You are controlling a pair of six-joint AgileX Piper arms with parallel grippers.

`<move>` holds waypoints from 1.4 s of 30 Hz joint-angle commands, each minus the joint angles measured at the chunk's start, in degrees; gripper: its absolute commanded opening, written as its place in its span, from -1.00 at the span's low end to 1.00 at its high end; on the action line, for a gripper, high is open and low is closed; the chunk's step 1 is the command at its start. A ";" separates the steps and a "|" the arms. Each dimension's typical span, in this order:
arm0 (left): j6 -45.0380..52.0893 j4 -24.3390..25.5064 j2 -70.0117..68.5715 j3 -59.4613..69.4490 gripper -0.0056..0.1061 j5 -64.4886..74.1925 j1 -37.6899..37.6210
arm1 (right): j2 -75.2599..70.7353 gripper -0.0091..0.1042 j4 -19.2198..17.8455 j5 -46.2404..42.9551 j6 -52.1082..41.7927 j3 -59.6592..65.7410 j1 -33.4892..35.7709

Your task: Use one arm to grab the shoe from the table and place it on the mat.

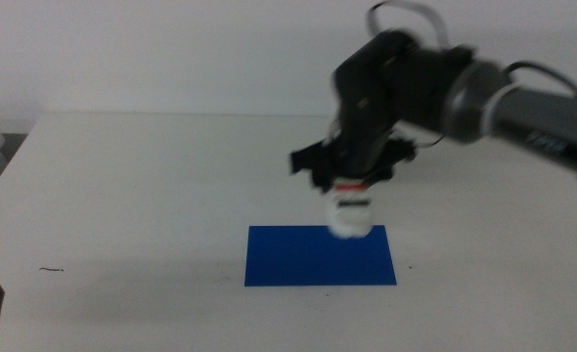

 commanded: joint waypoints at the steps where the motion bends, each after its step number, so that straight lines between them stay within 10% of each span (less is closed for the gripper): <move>1: -0.08 -0.23 0.28 0.02 0.78 -0.71 -0.01 | 1.01 -0.71 -0.40 0.85 4.19 0.09 2.60; 20: -0.08 -0.23 0.28 0.02 0.78 -0.71 -0.01 | 1.93 -0.71 6.29 -2.00 8.11 0.09 3.81; 31: -0.08 -0.23 0.28 0.02 0.78 -0.71 -0.01 | 1.96 -0.71 3.16 7.95 85.09 0.09 3.81; 42: -0.08 -0.23 0.28 0.02 0.78 -0.71 -0.01 | 4.12 -0.72 7.14 7.05 87.02 0.09 2.56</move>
